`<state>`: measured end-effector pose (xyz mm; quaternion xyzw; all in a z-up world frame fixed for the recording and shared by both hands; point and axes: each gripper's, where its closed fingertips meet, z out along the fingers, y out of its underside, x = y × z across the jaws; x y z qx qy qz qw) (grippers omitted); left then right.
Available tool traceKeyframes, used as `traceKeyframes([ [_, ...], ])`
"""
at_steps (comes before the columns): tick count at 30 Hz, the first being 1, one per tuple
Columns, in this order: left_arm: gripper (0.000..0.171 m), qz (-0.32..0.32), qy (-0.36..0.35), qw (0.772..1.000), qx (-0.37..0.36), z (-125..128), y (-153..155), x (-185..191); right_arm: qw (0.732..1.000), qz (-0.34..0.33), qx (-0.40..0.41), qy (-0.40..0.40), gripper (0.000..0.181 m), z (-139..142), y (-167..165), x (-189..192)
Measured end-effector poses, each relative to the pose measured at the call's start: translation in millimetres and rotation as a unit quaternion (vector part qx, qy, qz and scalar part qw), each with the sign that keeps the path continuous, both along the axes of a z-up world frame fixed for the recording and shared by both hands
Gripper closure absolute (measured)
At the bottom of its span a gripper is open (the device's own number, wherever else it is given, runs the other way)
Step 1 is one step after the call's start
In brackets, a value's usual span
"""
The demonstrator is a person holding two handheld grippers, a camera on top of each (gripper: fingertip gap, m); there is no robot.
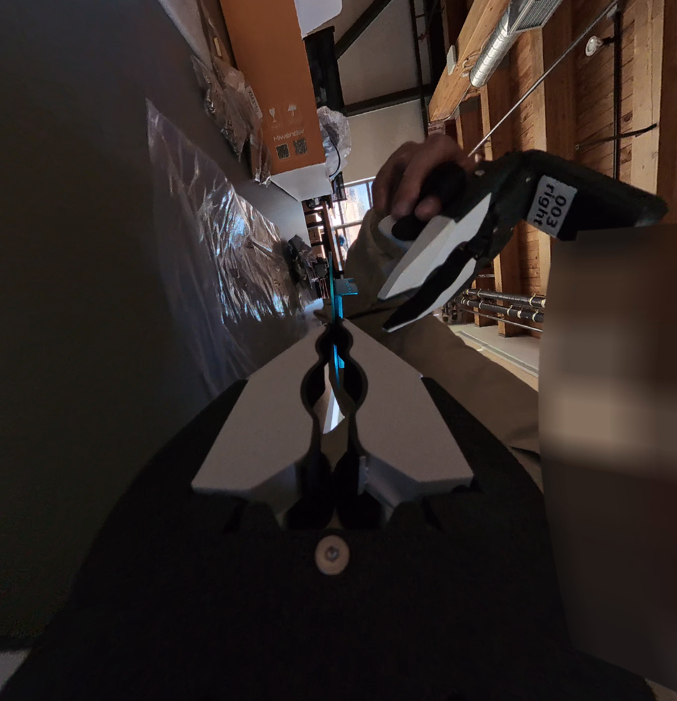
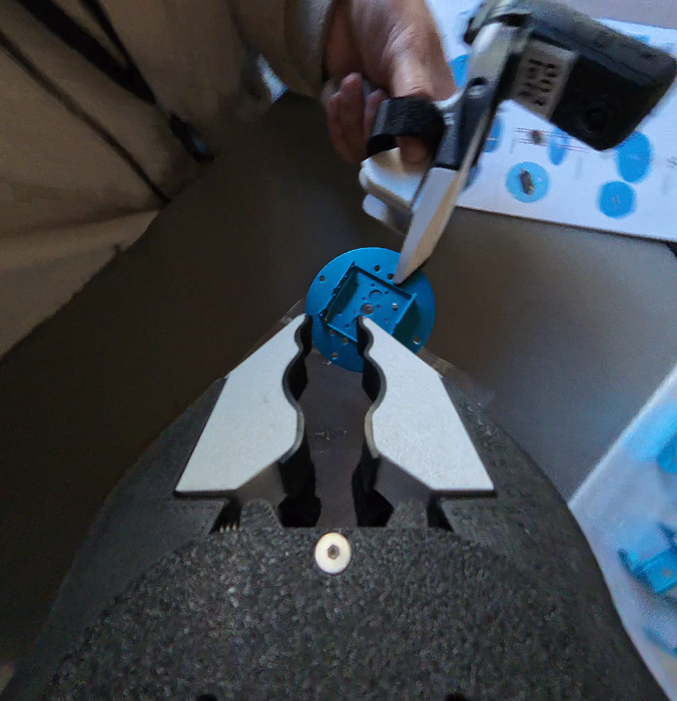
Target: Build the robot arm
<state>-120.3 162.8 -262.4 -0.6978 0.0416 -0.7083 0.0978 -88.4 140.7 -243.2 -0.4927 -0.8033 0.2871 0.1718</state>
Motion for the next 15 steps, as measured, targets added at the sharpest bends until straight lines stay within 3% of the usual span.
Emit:
traceKeyframes([
  [3, 0.171, -0.017, -0.002, 1.000, 0.026, 4, 3, 12, 0.979, -0.185, -0.047, 0.075, 0.142, 10, 29, 5],
  [6, 0.171, -0.036, -0.014, 0.999, 0.035, 6, 4, 25, 0.917, -0.343, -0.174, 0.103, 0.119, 1, 38, 21],
  [7, 0.171, -0.039, -0.019, 0.998, 0.035, 7, 5, 29, 0.880, -0.406, -0.223, 0.111, 0.129, -2, 43, 26],
  [9, 0.171, -0.045, -0.027, 0.998, 0.032, 7, 7, 35, 0.795, -0.459, -0.356, 0.172, 0.132, 7, 36, 29],
  [11, 0.171, -0.046, -0.030, 0.998, 0.032, 5, 7, 40, 0.711, -0.508, -0.426, 0.235, 0.138, 9, 37, 35],
  [15, 0.171, -0.043, -0.036, 0.998, 0.016, 0, 8, 45, 0.622, -0.572, -0.433, 0.315, 0.139, 1, 41, 45],
])
